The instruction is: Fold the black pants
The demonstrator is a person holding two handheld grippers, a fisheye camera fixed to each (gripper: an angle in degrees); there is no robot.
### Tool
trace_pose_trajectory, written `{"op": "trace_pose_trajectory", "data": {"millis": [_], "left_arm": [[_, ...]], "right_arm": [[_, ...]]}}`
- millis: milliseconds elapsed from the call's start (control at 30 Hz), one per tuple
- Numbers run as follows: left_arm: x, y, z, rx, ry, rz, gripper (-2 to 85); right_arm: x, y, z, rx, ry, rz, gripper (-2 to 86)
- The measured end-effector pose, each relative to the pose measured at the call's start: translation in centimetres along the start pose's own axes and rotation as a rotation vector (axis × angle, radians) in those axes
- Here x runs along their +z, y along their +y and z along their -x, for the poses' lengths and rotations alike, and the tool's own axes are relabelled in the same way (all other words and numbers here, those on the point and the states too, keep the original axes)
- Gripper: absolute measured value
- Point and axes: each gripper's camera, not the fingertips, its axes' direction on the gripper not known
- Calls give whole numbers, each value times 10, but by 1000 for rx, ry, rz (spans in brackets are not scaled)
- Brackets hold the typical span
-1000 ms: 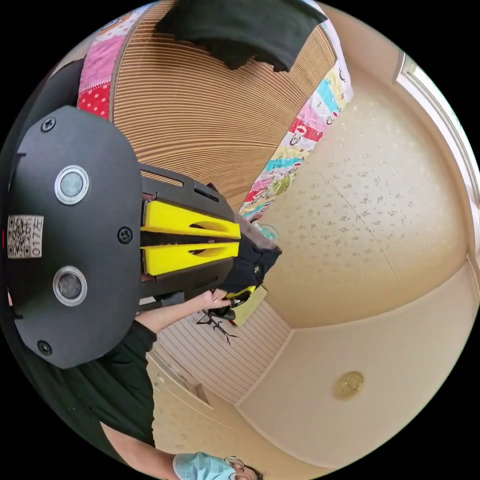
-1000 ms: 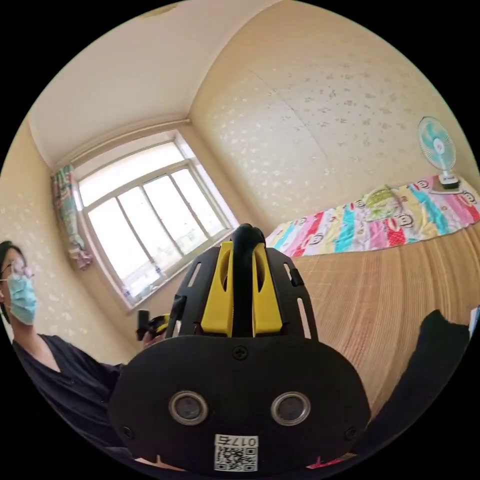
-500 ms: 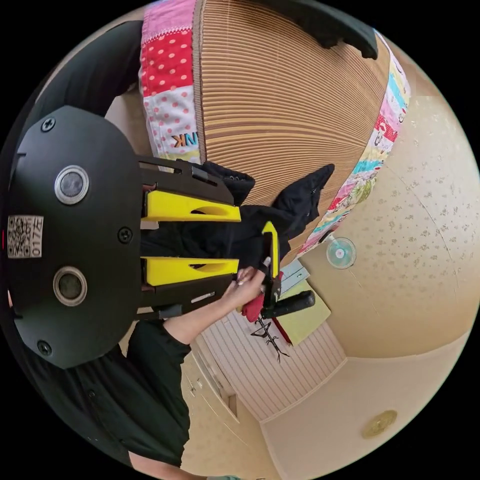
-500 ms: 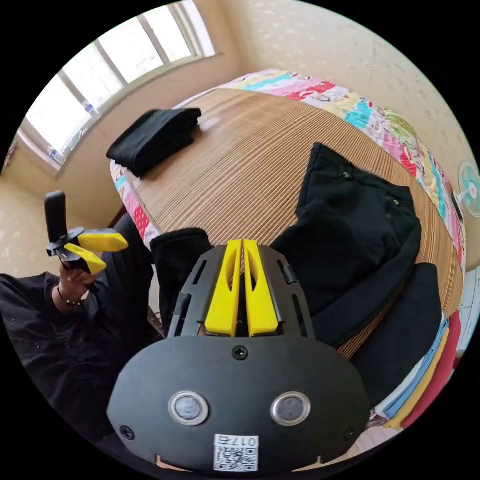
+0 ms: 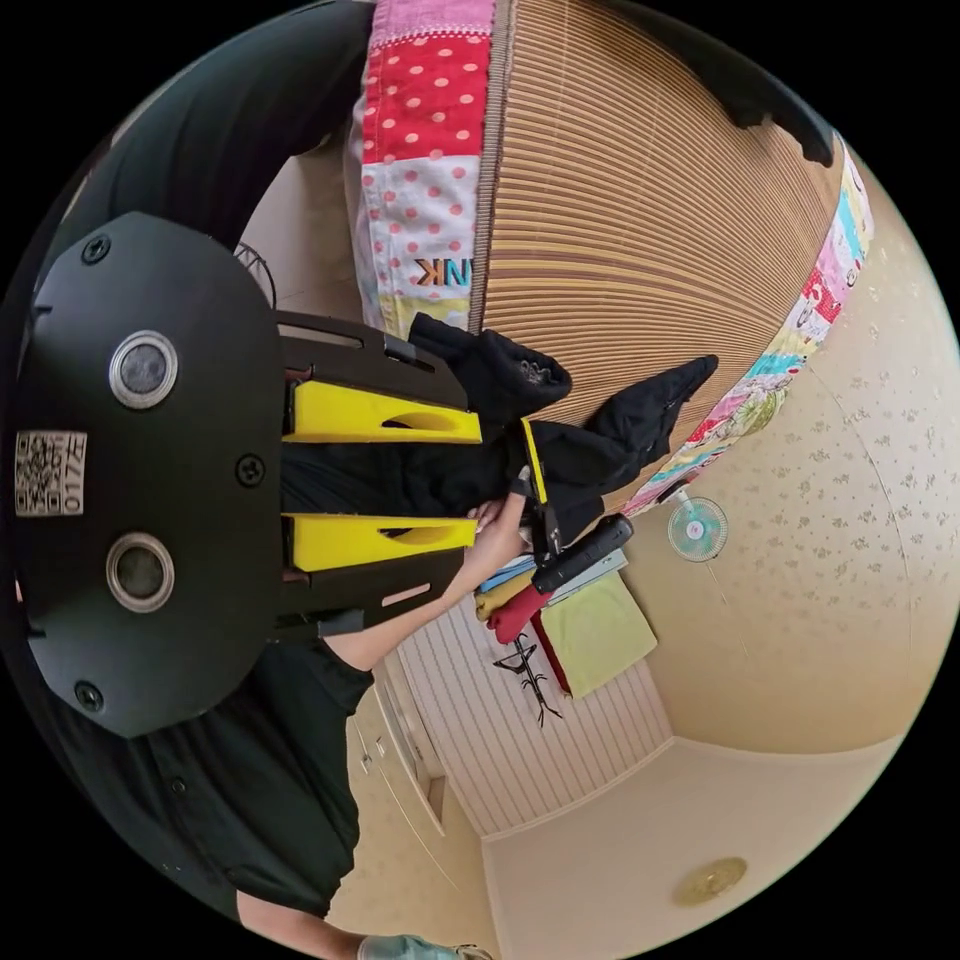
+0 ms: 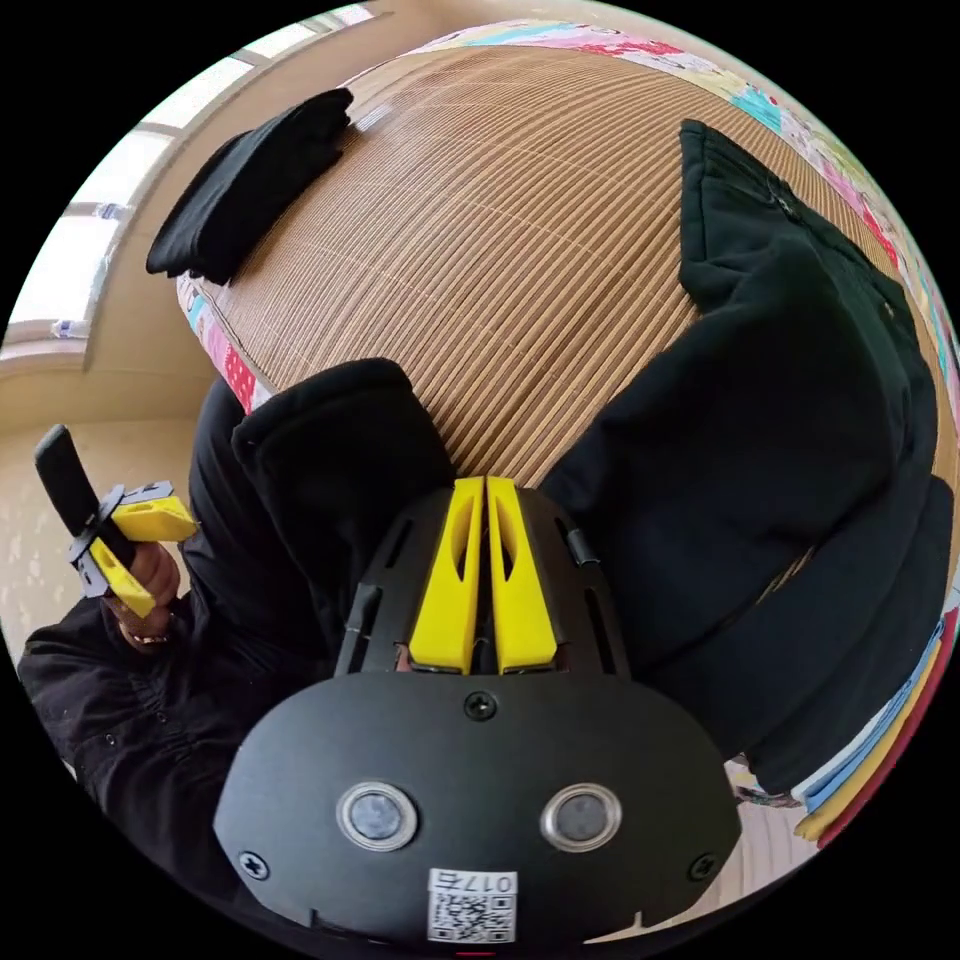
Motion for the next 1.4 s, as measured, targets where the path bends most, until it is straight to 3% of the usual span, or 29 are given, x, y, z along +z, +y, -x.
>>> {"op": "trace_pose_trajectory", "data": {"millis": [67,167,233,333,433,567,700,833,867,1033,1300,1400], "left_arm": [[1,2,2,10,7,7,112],[2,2,-3,64,-30,24,112],[4,0,-4,93,-69,35,112],[11,-12,2,107,-88,36,116],[36,-46,3,139,-62,63,122],[114,-105,-7,163,-156,211,158],[208,-130,22,15,-179,349,165],[275,-118,55,-127,-280,424,131],[283,-112,57,-118,-320,392,88],[322,-103,40,75,-475,443,19],[374,-84,-4,533,-969,443,-3],[358,-93,15,493,-996,376,-2]], "right_arm": [[-9,15,-3,-31,-76,-76,5],[-56,73,9,-90,-166,-380,8],[-88,130,8,-33,-172,-562,13],[-100,189,-8,133,-113,-647,28],[-90,238,-26,305,-118,-676,58],[-64,278,-32,430,-109,-698,85],[-36,283,-19,457,-143,-672,117],[-24,275,9,455,-70,-679,122],[-24,273,12,454,-46,-675,121],[-6,233,16,462,193,-519,102],[1,157,-16,462,76,-440,56],[3,119,-15,404,83,-431,54]]}}
